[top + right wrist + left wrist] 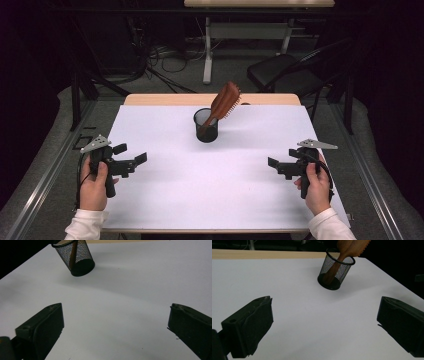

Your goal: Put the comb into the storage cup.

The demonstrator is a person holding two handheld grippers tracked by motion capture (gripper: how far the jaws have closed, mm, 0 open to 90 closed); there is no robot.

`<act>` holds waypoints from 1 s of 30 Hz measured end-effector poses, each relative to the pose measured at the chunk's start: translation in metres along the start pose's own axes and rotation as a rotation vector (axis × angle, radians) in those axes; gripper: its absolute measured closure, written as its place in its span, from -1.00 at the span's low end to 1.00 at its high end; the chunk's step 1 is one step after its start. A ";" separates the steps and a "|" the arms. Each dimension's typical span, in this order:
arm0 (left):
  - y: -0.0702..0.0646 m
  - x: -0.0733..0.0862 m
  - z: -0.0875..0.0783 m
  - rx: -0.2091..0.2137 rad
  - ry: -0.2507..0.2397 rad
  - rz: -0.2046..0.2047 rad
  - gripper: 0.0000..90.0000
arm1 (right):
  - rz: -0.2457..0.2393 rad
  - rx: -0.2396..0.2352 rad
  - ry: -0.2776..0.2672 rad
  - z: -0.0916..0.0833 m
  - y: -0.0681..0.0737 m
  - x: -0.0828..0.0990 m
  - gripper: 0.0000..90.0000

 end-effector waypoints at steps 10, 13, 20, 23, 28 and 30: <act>0.002 0.003 0.003 0.005 -0.004 0.002 -0.99 | -0.001 0.020 -0.029 -0.003 -0.004 0.008 -1.00; 0.002 0.003 0.004 0.006 -0.003 0.002 -0.99 | 0.006 0.020 -0.037 -0.001 -0.005 0.012 -1.00; 0.003 0.006 0.005 0.005 0.002 0.004 -0.99 | 0.014 0.029 -0.038 -0.001 -0.009 0.017 -1.00; 0.003 0.007 0.006 0.005 0.003 0.003 -0.99 | 0.012 0.033 -0.045 -0.001 -0.010 0.018 -0.99; 0.004 0.008 0.007 0.006 0.004 0.001 -0.99 | 0.004 0.038 -0.057 -0.001 -0.011 0.019 -0.99; 0.004 0.009 0.007 0.007 0.005 0.000 -0.99 | -0.006 0.043 -0.058 -0.002 -0.011 0.020 -0.99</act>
Point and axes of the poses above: each handheld gripper's, and its own axes: z roughly forward along the jaws, x roughly out of its underside, y roughly to its left, the point moved 7 cm from there along z, roughly forward along the jaws, and after that the axes turned 1 degree about -z, right-handed, at the moved point
